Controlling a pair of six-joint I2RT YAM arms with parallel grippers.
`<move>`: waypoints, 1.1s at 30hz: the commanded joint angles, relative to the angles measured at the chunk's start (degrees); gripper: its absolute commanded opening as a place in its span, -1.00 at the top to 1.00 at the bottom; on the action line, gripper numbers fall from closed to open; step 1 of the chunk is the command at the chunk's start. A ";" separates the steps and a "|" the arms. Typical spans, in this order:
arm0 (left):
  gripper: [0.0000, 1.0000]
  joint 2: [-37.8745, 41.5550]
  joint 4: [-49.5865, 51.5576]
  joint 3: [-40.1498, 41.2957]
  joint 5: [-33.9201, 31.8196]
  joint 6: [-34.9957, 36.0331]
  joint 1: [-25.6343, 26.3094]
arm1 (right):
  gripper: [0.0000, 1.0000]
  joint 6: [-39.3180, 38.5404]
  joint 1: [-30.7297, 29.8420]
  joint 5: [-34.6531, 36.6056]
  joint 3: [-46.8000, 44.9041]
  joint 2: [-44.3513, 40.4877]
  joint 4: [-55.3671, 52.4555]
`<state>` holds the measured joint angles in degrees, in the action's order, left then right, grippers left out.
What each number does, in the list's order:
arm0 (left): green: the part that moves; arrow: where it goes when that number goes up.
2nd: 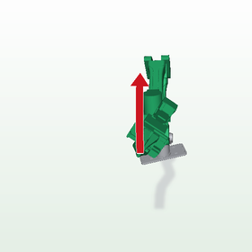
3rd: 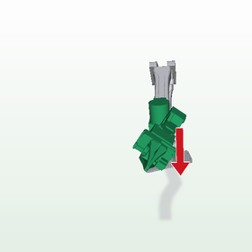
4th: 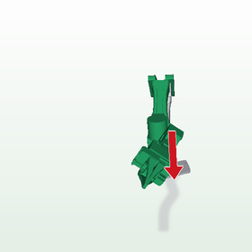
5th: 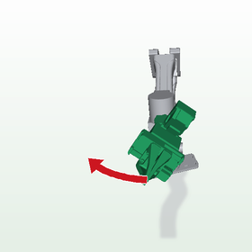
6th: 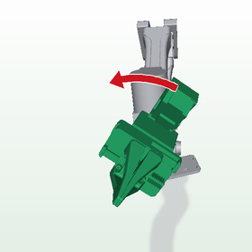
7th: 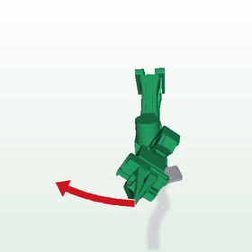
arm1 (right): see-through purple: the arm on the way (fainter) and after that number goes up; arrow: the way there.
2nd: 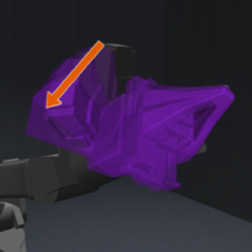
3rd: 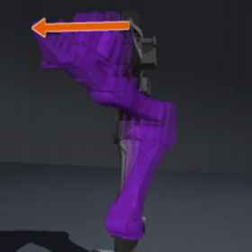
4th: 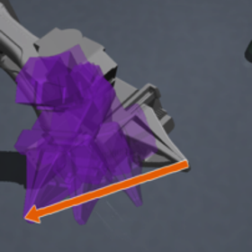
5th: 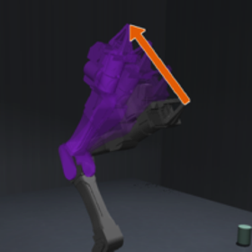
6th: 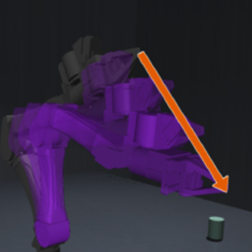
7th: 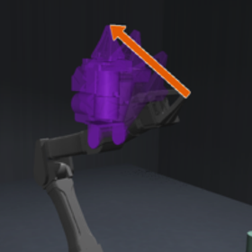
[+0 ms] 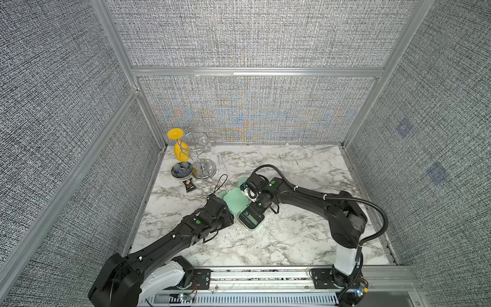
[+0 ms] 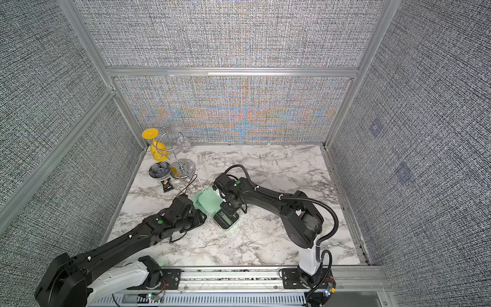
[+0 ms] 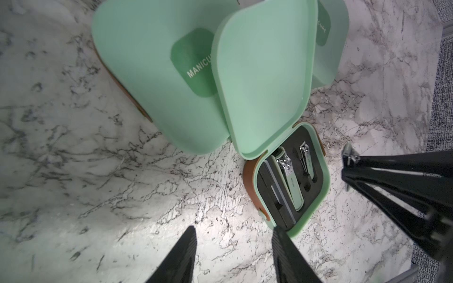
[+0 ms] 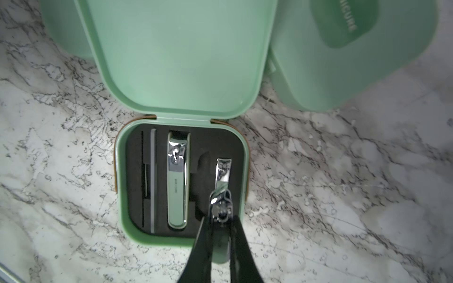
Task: Organize nail clipper sets
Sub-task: Place the nail clipper in the storage box.
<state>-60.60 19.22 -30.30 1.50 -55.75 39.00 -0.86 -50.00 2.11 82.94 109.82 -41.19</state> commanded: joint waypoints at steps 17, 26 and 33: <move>-0.04 0.23 0.96 0.42 -1.08 0.46 0.03 | 0.94 -0.19 -1.93 -1.17 -1.35 3.82 4.41; -0.04 -0.28 0.41 0.29 -0.87 0.36 0.04 | 0.94 0.31 -1.94 -0.36 -2.84 3.74 5.19; -0.04 -0.75 0.11 -0.02 -0.56 0.46 0.04 | 0.94 0.95 -2.03 -0.40 -3.97 2.86 4.72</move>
<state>-61.28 20.12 -30.06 1.48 -55.70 39.00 -0.40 -51.90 1.28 79.20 113.03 -35.38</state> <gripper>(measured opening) 0.522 0.113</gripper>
